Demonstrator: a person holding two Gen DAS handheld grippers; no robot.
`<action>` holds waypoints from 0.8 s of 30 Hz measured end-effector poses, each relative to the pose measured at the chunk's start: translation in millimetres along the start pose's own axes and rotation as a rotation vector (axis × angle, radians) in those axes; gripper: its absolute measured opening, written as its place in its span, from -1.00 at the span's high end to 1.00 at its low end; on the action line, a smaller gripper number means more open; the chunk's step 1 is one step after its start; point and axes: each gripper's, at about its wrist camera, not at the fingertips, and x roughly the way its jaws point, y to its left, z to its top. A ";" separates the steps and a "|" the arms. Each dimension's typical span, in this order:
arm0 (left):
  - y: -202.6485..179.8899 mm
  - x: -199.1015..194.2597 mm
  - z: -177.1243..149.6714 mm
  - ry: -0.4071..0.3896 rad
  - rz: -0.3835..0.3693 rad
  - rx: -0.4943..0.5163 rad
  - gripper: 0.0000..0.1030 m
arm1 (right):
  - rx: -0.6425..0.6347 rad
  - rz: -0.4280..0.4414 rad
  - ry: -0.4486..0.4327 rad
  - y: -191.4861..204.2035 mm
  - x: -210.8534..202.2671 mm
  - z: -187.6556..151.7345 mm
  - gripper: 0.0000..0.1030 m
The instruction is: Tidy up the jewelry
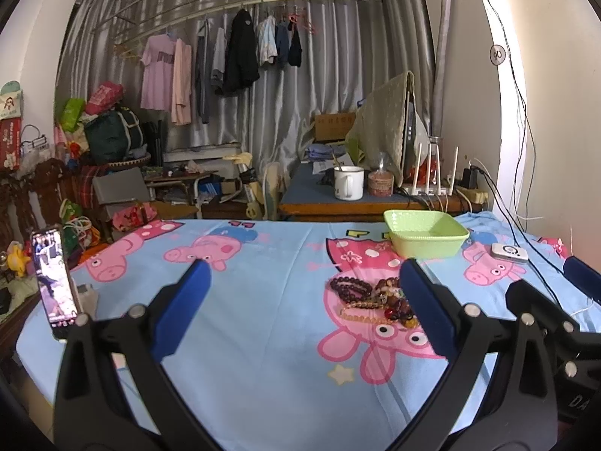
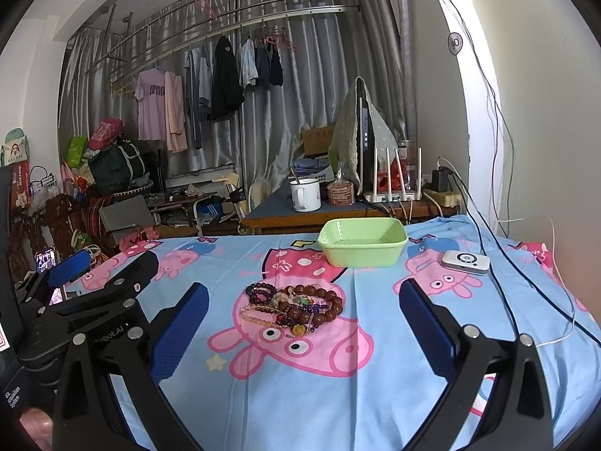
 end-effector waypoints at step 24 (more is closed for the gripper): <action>-4.7 40.9 -8.2 0.094 -0.005 0.008 -0.88 | 0.012 0.002 0.076 -7.7 32.8 -4.1 -0.42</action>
